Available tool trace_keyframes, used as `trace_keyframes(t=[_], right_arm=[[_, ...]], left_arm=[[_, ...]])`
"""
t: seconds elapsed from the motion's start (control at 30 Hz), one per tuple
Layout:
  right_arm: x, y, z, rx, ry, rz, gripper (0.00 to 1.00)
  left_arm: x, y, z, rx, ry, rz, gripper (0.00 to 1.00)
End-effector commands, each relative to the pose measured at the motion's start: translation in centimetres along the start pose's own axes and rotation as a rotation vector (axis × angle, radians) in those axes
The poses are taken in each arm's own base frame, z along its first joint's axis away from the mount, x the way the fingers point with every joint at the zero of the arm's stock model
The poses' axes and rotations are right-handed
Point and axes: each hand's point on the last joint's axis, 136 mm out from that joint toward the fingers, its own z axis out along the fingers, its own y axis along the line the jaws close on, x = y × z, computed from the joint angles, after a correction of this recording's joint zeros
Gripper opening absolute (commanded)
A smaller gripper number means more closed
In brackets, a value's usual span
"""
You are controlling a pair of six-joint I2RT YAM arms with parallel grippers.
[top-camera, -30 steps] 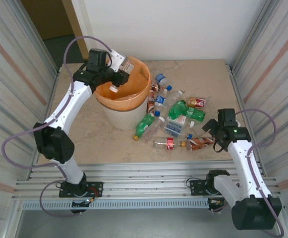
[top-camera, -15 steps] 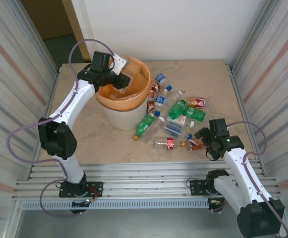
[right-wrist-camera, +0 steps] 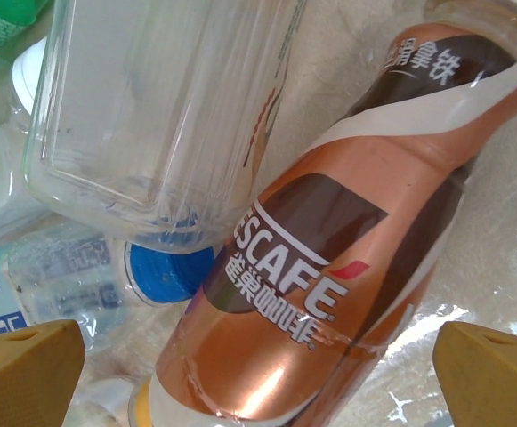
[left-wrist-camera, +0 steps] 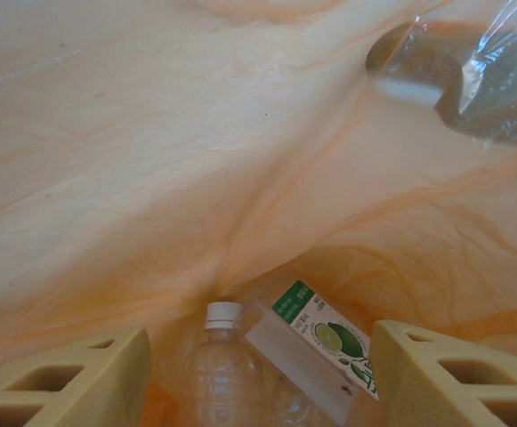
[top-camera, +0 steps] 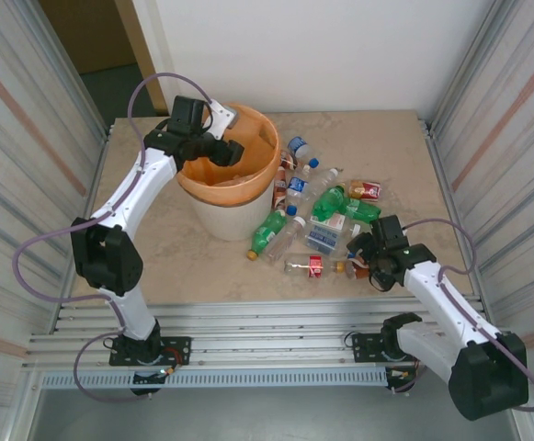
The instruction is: Put the plastic bottles in the bin
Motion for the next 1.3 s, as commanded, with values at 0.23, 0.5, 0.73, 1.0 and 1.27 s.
trace_keyframes(t=[0.23,0.5,0.73,1.0,1.27], right_arm=[[-0.1,-0.1,1.5,0.051,-0.006,0.004,0.95],[0.2,-1.3,2.1,0.092,-0.006,0.001,0.82],[0.5,-2.4,2.4,0.126,-0.004,0.006,0.82],[0.7,-2.8,3.0,0.145,0.006,0.006,0.84],[1.1,-3.1,3.7,0.172,0.028,-0.002,0.78]], left_arm=[[-3.3,-1.8,-4.3,-0.048,-0.118,0.058,0.71],[-4.0,-3.3,-6.9,-0.095,-0.18,0.094,0.77],[-4.9,-4.4,-10.0,-0.116,-0.277,0.077,0.82],[-5.2,-5.3,-14.0,-0.114,-0.413,0.015,0.88],[-4.6,-6.0,-16.1,-0.096,-0.496,-0.041,0.99]])
